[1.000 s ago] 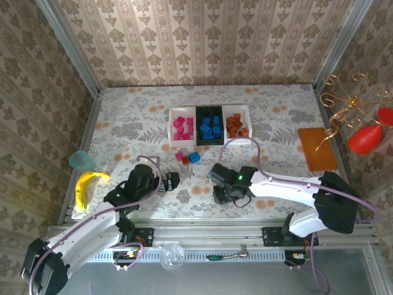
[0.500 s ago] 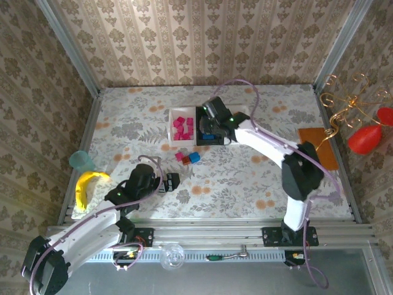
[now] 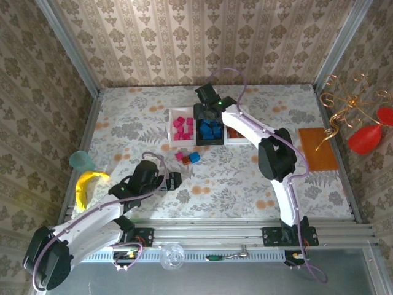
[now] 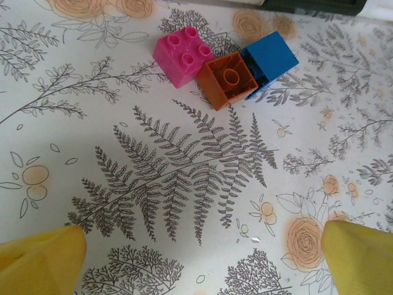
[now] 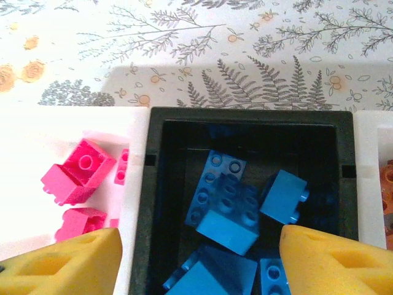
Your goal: Sort the legos into containers by color
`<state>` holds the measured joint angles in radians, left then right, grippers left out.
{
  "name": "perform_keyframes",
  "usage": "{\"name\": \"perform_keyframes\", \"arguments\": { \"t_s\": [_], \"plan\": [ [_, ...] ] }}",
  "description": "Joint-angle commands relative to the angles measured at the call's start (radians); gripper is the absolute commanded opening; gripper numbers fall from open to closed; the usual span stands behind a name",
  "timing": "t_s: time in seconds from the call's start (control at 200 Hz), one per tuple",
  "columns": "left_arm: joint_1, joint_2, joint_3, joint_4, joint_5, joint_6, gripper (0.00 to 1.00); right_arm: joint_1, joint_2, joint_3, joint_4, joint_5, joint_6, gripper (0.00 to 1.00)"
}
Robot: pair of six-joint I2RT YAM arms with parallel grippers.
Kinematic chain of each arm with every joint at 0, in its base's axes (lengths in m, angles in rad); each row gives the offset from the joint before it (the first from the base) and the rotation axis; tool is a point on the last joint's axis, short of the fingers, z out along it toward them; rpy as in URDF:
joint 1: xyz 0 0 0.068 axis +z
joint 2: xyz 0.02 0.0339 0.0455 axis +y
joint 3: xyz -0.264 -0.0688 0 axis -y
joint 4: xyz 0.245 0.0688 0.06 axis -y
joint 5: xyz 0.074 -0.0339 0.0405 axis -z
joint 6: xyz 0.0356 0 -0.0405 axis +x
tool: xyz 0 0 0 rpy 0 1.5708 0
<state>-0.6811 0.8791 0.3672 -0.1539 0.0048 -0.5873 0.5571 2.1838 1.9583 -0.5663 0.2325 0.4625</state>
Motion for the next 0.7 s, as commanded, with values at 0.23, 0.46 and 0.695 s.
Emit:
{"name": "perform_keyframes", "arguments": {
  "t_s": [0.23, 0.46, 0.695],
  "plan": [
    [0.083, 0.326, 0.151, 0.203, 0.087, 0.069, 0.78, 0.115, -0.369, -0.41, 0.154, -0.012, -0.033, 0.72],
    [0.154, 0.493, 0.258, 0.307, 0.094, 0.084, 0.74, 0.144, -0.601, -0.723, 0.265, -0.032, 0.048, 0.73],
    [0.157, 0.65, 0.352, 0.285, 0.042, 0.106, 0.65, 0.151, -0.772, -0.914, 0.293, -0.026, 0.101, 0.73]
  ]
}}
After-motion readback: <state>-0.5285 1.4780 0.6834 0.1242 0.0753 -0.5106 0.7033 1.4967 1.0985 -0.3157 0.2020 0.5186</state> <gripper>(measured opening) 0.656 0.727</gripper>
